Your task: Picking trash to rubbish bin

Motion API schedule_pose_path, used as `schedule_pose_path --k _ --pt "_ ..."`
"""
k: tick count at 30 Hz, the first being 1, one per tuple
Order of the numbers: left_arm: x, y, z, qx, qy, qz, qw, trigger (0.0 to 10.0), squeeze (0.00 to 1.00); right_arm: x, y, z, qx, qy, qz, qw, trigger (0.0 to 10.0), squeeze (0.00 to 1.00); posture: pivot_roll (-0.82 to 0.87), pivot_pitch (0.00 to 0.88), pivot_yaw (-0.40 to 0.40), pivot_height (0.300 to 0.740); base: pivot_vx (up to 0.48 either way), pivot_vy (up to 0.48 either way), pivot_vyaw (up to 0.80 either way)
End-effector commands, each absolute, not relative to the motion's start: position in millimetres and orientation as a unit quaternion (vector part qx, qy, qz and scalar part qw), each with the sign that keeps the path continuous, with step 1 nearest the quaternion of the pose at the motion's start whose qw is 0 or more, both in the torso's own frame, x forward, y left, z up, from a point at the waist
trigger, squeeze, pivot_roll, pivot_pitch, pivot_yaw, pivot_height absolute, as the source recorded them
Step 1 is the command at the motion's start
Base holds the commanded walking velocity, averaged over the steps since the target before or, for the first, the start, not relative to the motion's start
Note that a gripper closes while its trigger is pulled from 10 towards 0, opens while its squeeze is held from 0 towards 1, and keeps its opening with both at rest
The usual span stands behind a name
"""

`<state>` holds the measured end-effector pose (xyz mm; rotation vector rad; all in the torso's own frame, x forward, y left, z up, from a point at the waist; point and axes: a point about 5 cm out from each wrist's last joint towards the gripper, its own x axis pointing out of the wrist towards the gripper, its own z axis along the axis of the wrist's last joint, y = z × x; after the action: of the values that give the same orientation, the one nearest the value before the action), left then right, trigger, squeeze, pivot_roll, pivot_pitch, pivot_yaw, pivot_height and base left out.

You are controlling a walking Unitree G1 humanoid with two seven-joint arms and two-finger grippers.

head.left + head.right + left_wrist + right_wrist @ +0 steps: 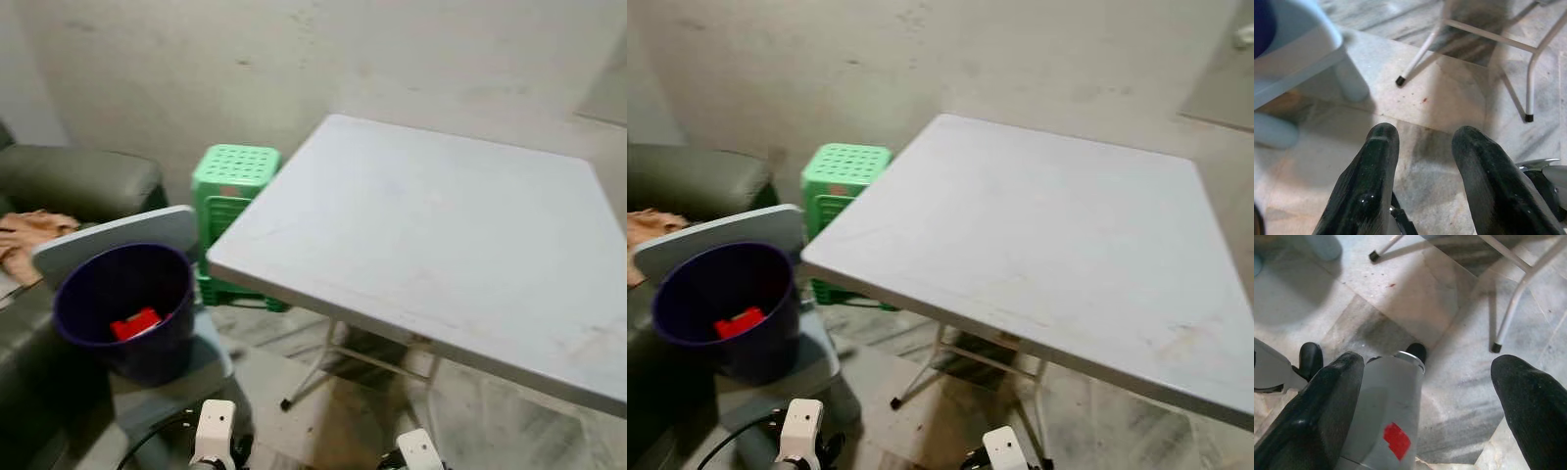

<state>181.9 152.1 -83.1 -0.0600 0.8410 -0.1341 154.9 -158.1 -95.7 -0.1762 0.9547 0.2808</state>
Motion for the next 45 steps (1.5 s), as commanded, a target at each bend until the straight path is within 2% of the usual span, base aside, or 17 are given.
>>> schedule_pose_path --k 1,38,45 --pt "182.0 154.0 -83.0 -0.024 0.408 -0.067 0.91 10.0 0.0 155.6 -159.7 -95.5 -0.089 0.459 0.135 0.874 10.0 0.0 -0.01 0.006 -0.034 0.715 0.0 0.0 -0.69" --pt "180.3 155.3 -83.2 -0.023 0.405 -0.07 0.911 10.0 0.0 150.7 -157.9 -97.4 -0.093 0.464 0.144 0.869 10.0 0.0 0.0 0.009 -0.036 0.715 0.0 0.0 -0.66" --pt "179.9 157.1 -83.4 -0.017 0.407 -0.072 0.911 10.0 0.0 151.0 -156.8 -97.2 -0.079 0.461 0.136 0.873 10.0 0.0 0.0 0.019 -0.027 0.715 0.0 0.0 -0.22"
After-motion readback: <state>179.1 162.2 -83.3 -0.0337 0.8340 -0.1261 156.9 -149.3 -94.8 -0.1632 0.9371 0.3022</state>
